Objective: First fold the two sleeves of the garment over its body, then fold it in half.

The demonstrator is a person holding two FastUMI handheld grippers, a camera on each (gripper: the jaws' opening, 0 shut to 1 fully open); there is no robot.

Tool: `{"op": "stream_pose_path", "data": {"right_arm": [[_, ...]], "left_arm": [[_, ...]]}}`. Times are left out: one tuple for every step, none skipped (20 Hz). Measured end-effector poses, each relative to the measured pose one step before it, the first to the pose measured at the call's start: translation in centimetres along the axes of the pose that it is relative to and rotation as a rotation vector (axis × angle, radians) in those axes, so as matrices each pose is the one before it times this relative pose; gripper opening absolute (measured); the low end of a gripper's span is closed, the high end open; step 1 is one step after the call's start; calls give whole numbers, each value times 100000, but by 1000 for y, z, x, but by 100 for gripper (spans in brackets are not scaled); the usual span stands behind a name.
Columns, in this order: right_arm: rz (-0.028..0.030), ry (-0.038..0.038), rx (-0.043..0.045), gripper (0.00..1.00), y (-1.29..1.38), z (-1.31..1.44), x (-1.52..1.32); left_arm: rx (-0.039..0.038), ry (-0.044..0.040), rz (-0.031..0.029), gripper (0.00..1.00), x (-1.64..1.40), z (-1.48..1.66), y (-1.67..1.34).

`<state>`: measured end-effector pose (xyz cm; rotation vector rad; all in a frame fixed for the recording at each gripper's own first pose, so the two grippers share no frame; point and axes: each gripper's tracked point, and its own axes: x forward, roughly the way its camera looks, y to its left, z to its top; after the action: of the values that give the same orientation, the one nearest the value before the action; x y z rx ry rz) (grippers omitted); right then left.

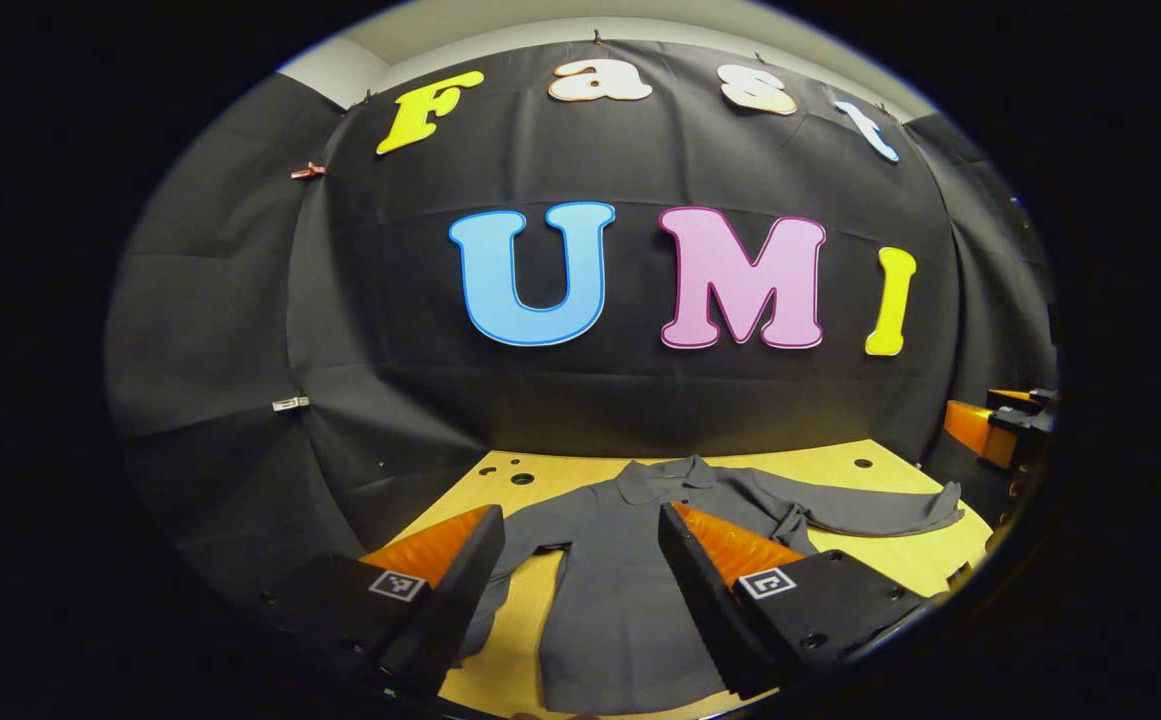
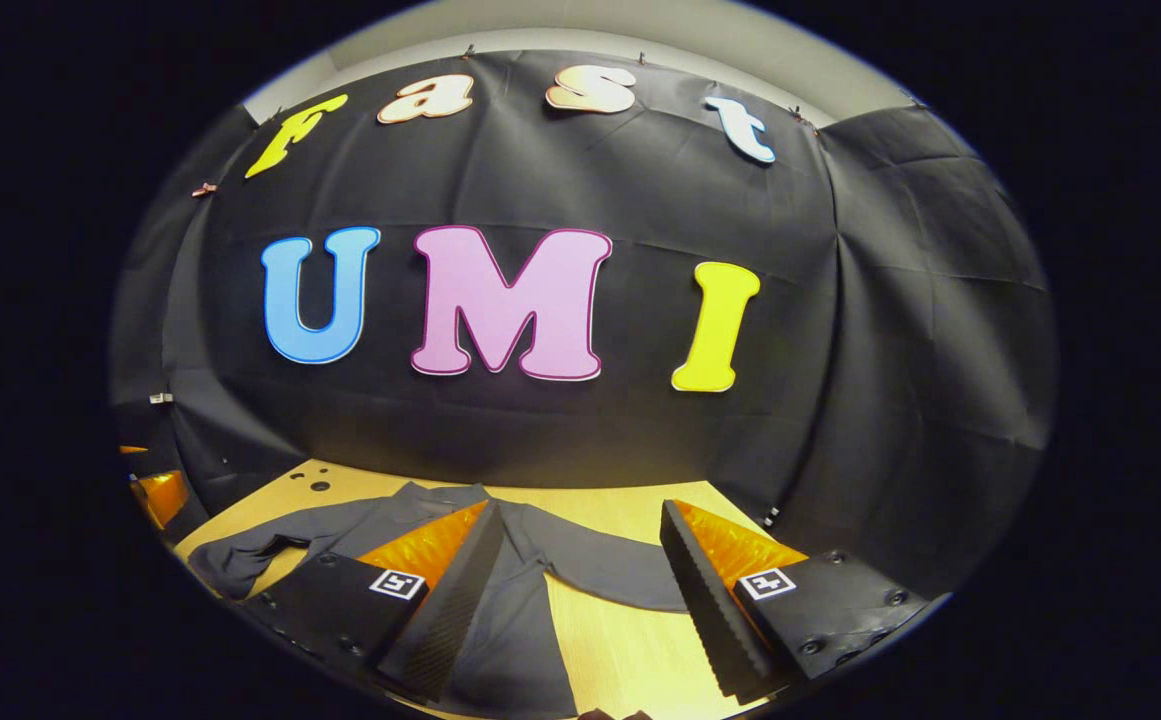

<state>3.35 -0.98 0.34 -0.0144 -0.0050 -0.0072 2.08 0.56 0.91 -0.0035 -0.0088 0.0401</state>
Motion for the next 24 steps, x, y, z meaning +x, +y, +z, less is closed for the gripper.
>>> {"op": "stream_pose_path", "data": {"right_arm": [[-269,901,733,97,-195,-172,417],[-396,816,910,98,-232,-217,403],[-451,610,522,98,-198,-152,387],[-195,453,194,98,-299,-201,406],[66,233,-104,98,-146,-114,434],[40,245,-169,98,-176,-112,538],[332,215,193,98,-155,-122,498],[296,391,126,98,-158,-281,580],[304,693,-45,98,-227,-300,647],[114,1067,-38,98,-323,-514,764],[26,1522,236,98,-398,-485,771],[-376,1549,76,98,-498,-634,892],[-501,1552,16,98,-598,-556,837],[-265,1660,-415,98,-534,-831,982],[-1320,2388,-1439,98,-881,-804,1000],[-2081,2693,-1414,98,-1140,-773,839],[-2090,2291,-44,98,-1043,-614,793],[-1596,2478,1351,98,-922,-729,803],[-2490,5256,2933,98,-1270,-1253,1161],[-2577,4484,2265,98,-1083,-974,719],[-4602,5445,2861,98,-2076,-1258,1349],[-2810,2934,1525,98,-1328,-615,964],[-3631,3563,1921,98,-1763,-789,1260],[-3176,1713,1639,98,-1684,-195,884]], "left_arm": [[-30,125,461,98,138,-92,32],[89,148,545,98,122,96,51],[95,113,416,98,221,-100,-6],[188,206,335,98,255,75,-46],[255,96,469,98,254,-29,7],[333,280,683,98,322,86,-14],[251,213,673,98,296,-18,-39],[25,124,690,98,302,192,-88],[-54,-67,273,98,334,-87,-294],[25,188,133,98,294,76,-320],[-126,396,488,98,143,-237,-335],[-418,-235,576,98,242,-131,-316],[-401,-454,427,98,376,-221,-353],[378,89,381,98,315,-255,-443],[1331,1210,628,98,255,-775,-470],[1256,1420,163,98,18,-457,-390],[567,41,-804,98,14,-298,-548],[452,-147,-979,98,64,-41,-587],[985,1665,-808,98,118,-648,-456],[305,547,-400,98,111,-158,-212],[-613,755,124,98,443,-226,-200],[-610,1783,336,98,194,-280,-80],[-994,1889,22,98,194,-155,-112],[-364,339,-55,98,134,25,-54]]}}
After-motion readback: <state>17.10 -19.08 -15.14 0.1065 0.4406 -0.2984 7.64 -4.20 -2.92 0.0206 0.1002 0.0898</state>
